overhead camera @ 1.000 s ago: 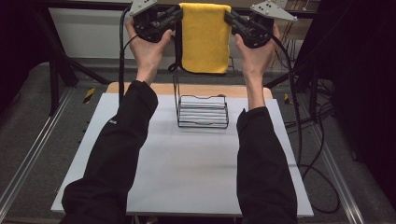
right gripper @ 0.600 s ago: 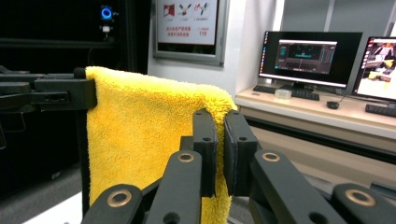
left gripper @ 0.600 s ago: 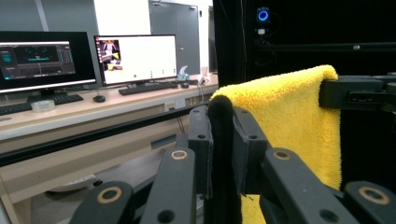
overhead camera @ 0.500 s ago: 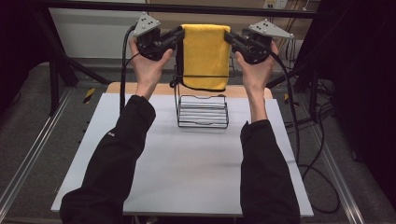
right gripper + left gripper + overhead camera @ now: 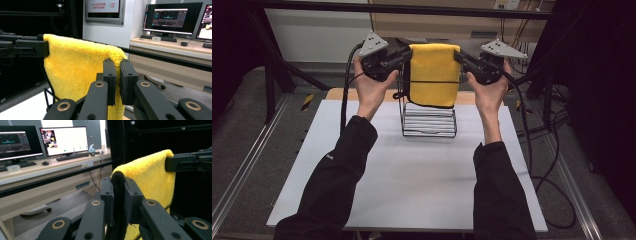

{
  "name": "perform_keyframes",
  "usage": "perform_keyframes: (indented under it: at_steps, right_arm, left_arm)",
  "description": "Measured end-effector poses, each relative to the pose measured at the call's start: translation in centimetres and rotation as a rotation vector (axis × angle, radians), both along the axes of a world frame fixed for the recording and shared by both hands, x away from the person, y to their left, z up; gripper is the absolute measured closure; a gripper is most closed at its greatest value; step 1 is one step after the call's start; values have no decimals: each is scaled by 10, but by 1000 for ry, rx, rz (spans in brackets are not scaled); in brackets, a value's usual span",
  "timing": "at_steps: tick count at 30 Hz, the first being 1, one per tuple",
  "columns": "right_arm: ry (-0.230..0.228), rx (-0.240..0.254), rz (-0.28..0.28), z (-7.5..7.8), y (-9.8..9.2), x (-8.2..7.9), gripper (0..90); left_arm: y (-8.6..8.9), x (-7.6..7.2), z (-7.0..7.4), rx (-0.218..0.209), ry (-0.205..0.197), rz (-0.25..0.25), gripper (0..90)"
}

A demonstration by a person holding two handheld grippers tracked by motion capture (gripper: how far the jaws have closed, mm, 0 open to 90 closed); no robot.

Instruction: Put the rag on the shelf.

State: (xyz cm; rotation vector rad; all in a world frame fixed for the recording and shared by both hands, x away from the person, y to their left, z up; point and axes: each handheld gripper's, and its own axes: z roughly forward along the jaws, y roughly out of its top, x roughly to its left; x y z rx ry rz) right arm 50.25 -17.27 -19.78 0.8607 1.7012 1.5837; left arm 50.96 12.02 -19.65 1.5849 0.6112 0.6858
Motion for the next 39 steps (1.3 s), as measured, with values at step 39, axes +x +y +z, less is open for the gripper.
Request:
perform_keyframes:
  at_steps: [39]
  right_arm:
    - [76,-65,70,-38,-7,-42,841]
  left_arm:
    - [3,-43,-40,96,96,-71,772]
